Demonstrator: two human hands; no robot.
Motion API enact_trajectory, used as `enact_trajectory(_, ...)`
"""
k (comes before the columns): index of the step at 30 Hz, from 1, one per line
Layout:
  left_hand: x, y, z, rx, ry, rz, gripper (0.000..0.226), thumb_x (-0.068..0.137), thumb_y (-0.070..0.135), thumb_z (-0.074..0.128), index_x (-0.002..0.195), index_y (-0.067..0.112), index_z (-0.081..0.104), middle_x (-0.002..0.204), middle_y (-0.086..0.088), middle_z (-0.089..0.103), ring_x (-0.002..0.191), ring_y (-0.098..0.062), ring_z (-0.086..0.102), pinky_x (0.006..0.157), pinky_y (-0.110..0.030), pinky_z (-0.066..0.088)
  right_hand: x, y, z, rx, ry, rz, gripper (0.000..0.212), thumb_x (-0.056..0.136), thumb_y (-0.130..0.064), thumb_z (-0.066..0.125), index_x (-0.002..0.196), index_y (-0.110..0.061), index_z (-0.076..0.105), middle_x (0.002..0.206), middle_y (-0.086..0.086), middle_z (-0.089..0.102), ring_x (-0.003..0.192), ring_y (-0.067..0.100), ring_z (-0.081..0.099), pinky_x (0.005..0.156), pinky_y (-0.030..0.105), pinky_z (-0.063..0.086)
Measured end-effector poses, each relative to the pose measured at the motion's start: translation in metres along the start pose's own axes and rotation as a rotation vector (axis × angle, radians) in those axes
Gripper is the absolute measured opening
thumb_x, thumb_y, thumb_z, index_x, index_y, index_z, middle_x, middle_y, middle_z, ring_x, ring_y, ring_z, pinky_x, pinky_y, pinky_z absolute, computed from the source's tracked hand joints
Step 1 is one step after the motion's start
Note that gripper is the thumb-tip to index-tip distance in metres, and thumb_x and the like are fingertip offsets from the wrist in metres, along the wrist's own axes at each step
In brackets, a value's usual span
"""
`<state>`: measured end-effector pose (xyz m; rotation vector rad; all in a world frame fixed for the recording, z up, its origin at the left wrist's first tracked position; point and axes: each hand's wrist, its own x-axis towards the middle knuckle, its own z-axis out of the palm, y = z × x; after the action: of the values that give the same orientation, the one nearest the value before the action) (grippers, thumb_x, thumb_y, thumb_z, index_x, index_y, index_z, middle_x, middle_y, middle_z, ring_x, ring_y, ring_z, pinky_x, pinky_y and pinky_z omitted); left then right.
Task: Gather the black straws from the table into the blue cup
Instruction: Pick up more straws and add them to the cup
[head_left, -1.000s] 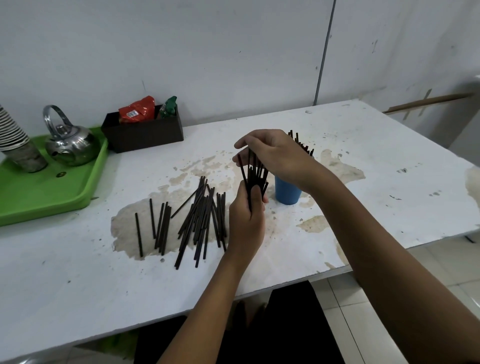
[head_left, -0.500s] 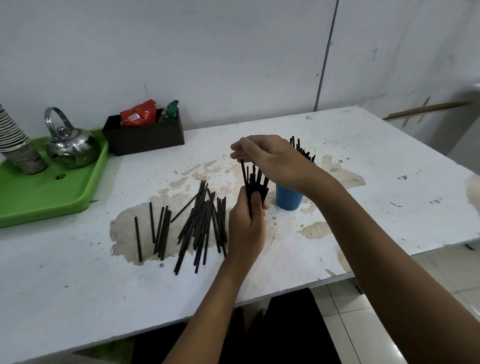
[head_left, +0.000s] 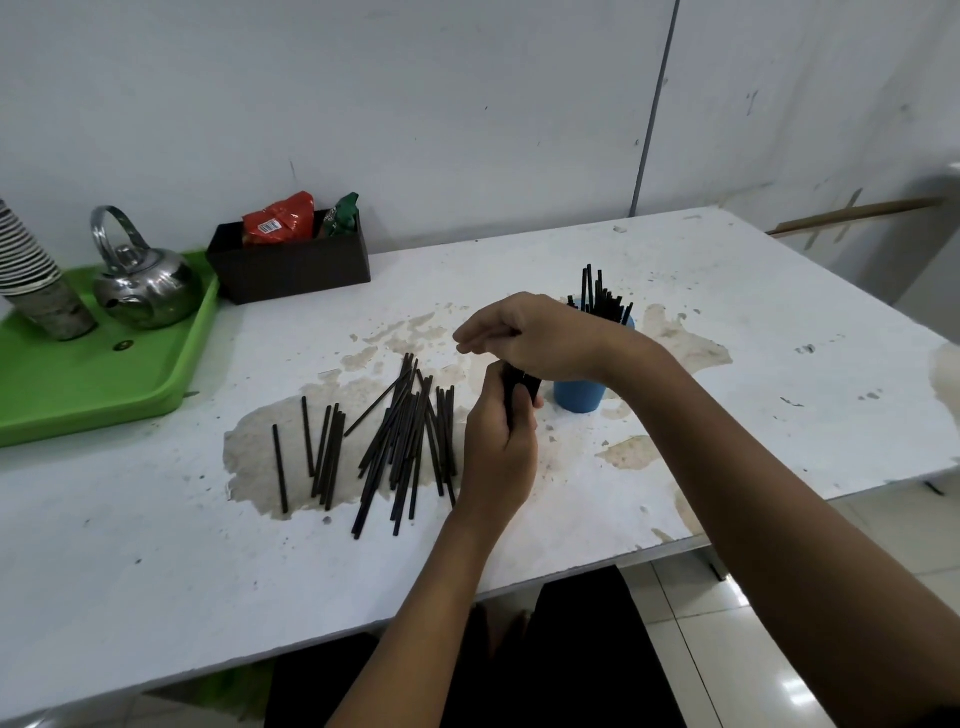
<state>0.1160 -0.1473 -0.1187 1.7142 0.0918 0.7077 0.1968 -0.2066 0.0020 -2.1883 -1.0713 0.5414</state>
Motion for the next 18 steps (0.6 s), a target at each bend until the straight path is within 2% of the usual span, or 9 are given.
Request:
enact_trajectory(2, 0.000, -0.001, 0.000, -0.011, 0.002, -0.003, 0.017, 0.107, 0.011, 0.035, 0.095, 0.009, 0.048, 0.074, 0.008, 0.049, 0.057, -0.013, 0.038, 0.053, -0.039, 0.033, 0.000, -0.001, 0.003, -0.064, -0.011, -0.006, 0.034, 0.101, -0.005, 0.039, 0.127, -0.015, 0.060, 0.125, -0.007, 0.063, 0.087, -0.018, 0.061, 0.071, 0.000, 0.043)
enact_trajectory(3, 0.000, -0.001, 0.000, -0.014, 0.007, -0.002, 0.018, 0.107, 0.011, 0.034, 0.095, 0.009, 0.047, 0.073, 0.009, 0.048, 0.057, -0.011, 0.037, 0.052, -0.037, 0.032, 0.000, -0.002, 0.004, -0.086, -0.009, -0.016, 0.033, 0.102, -0.009, 0.039, 0.128, -0.016, 0.059, 0.126, -0.007, 0.062, 0.087, -0.017, 0.061, 0.074, 0.002, 0.042)
enact_trajectory(5, 0.001, -0.002, -0.001, -0.022, 0.018, 0.004, 0.017, 0.107, 0.011, 0.033, 0.096, 0.011, 0.046, 0.072, 0.011, 0.045, 0.056, -0.012, 0.035, 0.053, -0.038, 0.031, 0.001, -0.003, 0.005, -0.078, 0.032, -0.044, 0.033, 0.103, -0.017, 0.039, 0.129, -0.019, 0.059, 0.126, -0.009, 0.063, 0.106, -0.005, 0.059, 0.087, 0.009, 0.040)
enact_trajectory(7, 0.001, -0.003, -0.002, -0.043, 0.037, -0.003, 0.017, 0.107, 0.013, 0.032, 0.097, 0.011, 0.046, 0.072, 0.008, 0.044, 0.058, -0.013, 0.036, 0.055, -0.043, 0.032, 0.001, -0.005, 0.002, -0.029, 0.115, -0.063, 0.032, 0.103, -0.023, 0.039, 0.129, -0.020, 0.058, 0.124, -0.010, 0.064, 0.106, -0.002, 0.057, 0.088, 0.012, 0.039)
enact_trajectory(9, 0.002, -0.002, -0.001, -0.068, 0.056, -0.015, 0.019, 0.108, 0.015, 0.031, 0.101, 0.008, 0.048, 0.074, 0.006, 0.045, 0.061, -0.013, 0.039, 0.057, -0.042, 0.034, 0.000, -0.005, -0.001, 0.008, 0.182, -0.077, 0.034, 0.103, -0.027, 0.037, 0.128, -0.020, 0.059, 0.123, -0.010, 0.065, 0.113, 0.003, 0.056, 0.096, 0.019, 0.042)
enact_trajectory(12, 0.002, 0.001, -0.001, -0.118, 0.081, -0.040, 0.022, 0.109, 0.014, 0.031, 0.113, 0.004, 0.051, 0.079, 0.015, 0.054, 0.067, -0.002, 0.048, 0.065, -0.023, 0.043, -0.005, -0.002, 0.003, 0.016, 0.174, -0.074, 0.036, 0.104, -0.030, 0.036, 0.122, -0.017, 0.063, 0.124, -0.004, 0.066, 0.118, 0.010, 0.056, 0.105, 0.029, 0.041)
enact_trajectory(14, 0.002, 0.002, 0.000, -0.112, 0.098, -0.059, 0.023, 0.109, 0.014, 0.031, 0.114, 0.004, 0.051, 0.075, 0.022, 0.055, 0.063, 0.002, 0.049, 0.064, -0.014, 0.040, -0.006, 0.002, 0.009, 0.019, 0.155, -0.060, 0.037, 0.103, -0.032, 0.036, 0.116, -0.014, 0.065, 0.119, 0.004, 0.068, 0.116, 0.017, 0.059, 0.104, 0.036, 0.043)
enact_trajectory(16, 0.002, 0.003, 0.000, -0.111, 0.111, -0.065, 0.023, 0.109, 0.018, 0.031, 0.115, 0.009, 0.052, 0.074, 0.022, 0.055, 0.062, 0.001, 0.048, 0.062, -0.017, 0.039, -0.007, 0.003, 0.014, 0.127, 0.162, -0.051, 0.036, 0.103, -0.032, 0.036, 0.114, -0.016, 0.066, 0.117, 0.001, 0.069, 0.114, 0.015, 0.060, 0.104, 0.035, 0.043)
enact_trajectory(18, 0.002, 0.003, 0.000, -0.102, 0.123, -0.052, 0.023, 0.109, 0.027, 0.032, 0.113, 0.015, 0.052, 0.073, 0.017, 0.052, 0.063, -0.004, 0.046, 0.060, -0.026, 0.040, -0.007, 0.002, 0.014, 0.277, 0.150, -0.041, 0.037, 0.104, -0.034, 0.034, 0.120, -0.018, 0.064, 0.119, -0.006, 0.067, 0.115, 0.005, 0.058, 0.106, 0.029, 0.041)
